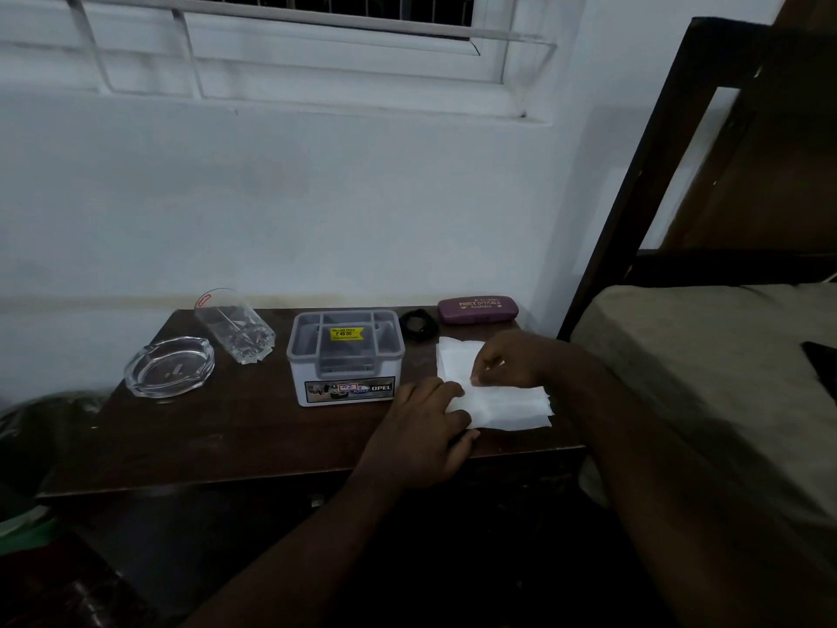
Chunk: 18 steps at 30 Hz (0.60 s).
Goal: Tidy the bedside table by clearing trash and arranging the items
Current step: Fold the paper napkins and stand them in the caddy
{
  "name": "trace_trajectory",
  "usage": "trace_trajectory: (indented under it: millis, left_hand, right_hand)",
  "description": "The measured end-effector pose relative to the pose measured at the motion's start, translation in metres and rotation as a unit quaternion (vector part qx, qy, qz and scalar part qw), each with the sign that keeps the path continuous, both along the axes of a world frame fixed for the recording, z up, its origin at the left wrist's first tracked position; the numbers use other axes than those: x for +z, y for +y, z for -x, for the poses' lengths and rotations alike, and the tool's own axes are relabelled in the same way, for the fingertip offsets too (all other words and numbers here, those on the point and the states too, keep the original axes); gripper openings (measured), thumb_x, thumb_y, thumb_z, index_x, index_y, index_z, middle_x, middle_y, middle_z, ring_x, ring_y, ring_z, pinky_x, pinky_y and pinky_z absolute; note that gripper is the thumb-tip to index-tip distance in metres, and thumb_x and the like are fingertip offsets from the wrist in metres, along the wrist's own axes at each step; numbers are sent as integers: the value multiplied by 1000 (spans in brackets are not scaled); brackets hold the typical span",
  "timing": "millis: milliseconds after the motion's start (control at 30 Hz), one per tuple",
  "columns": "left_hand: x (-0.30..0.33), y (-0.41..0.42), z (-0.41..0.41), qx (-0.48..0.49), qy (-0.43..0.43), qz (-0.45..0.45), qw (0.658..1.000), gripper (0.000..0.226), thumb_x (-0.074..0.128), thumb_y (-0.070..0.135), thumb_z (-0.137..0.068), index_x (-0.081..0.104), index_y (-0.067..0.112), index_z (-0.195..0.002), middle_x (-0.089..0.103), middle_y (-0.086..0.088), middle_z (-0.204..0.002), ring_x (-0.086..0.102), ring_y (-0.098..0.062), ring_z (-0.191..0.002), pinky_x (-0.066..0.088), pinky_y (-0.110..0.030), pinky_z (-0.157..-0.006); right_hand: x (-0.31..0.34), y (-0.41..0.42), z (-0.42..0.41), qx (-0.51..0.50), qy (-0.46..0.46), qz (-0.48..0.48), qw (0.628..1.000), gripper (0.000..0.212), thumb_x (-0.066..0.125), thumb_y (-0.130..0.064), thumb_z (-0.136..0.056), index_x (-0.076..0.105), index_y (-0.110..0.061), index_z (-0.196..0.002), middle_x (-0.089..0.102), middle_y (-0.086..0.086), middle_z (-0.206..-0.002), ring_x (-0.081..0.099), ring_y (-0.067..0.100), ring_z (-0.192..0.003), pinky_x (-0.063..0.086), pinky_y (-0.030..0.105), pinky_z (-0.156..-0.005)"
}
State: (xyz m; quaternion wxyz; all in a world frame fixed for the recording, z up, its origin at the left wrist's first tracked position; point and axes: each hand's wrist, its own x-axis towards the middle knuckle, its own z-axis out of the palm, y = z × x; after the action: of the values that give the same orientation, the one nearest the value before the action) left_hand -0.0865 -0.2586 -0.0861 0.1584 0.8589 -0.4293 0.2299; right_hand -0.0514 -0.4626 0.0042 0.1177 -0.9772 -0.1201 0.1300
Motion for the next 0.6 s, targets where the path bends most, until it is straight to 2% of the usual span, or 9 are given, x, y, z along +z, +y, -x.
trace_trajectory:
  millis: [100, 200, 300, 400, 500, 600]
  left_hand:
    - [0, 0, 0, -1, -8, -4, 1000, 31, 51, 45, -90, 74, 24, -92, 62, -2, -120, 54, -21, -112, 41, -40, -89]
    - [0, 0, 0, -2, -13, -8, 1000, 32, 49, 45, -91, 74, 25, -94, 62, 0, -118, 53, -19, -112, 38, -38, -89]
    - [-1, 0, 1, 3, -31, -7, 1000, 31, 50, 45, -91, 74, 25, -92, 62, 3, -105, 55, -18, -101, 34, -36, -84]
    - [0, -1, 2, 6, -44, -10, 999, 31, 49, 45, -92, 73, 25, -89, 58, 5, -90, 55, -18, -90, 31, -35, -80]
    - [1, -1, 2, 6, -45, -22, 999, 32, 46, 45, -93, 72, 25, -88, 59, 6, -83, 56, -18, -83, 34, -36, -78]
    - [1, -2, 2, 3, -35, -32, 999, 33, 45, 45, -94, 71, 25, -88, 60, 5, -79, 57, -18, -80, 38, -37, -79]
  right_hand:
    - [1, -1, 0, -11, -14, -10, 1000, 26, 60, -30, -94, 73, -15, -110, 71, 0, -114, 61, 12, -99, 48, 27, -91]
    - [-2, -1, -3, -9, -6, -3, 1000, 19, 67, -20, -89, 74, -14, -105, 71, 1, -112, 58, 6, -90, 45, 19, -84]
    - [-6, 1, -5, -13, 3, 7, 1000, 18, 73, -17, -83, 75, -15, -101, 71, 0, -111, 57, 5, -90, 42, 15, -80]
    - [-4, -1, -3, -22, -31, -26, 999, 33, 77, -23, -80, 69, -16, -111, 65, -3, -115, 56, 6, -94, 45, 17, -82]
    - [5, -3, 5, -29, -19, -87, 996, 48, 86, -27, -69, 63, -23, -111, 58, -10, -114, 56, 9, -98, 48, 19, -80]
    - [9, 3, 10, -6, 12, -29, 1000, 51, 88, -26, -65, 64, -22, -109, 51, -14, -112, 52, 9, -100, 45, 15, -76]
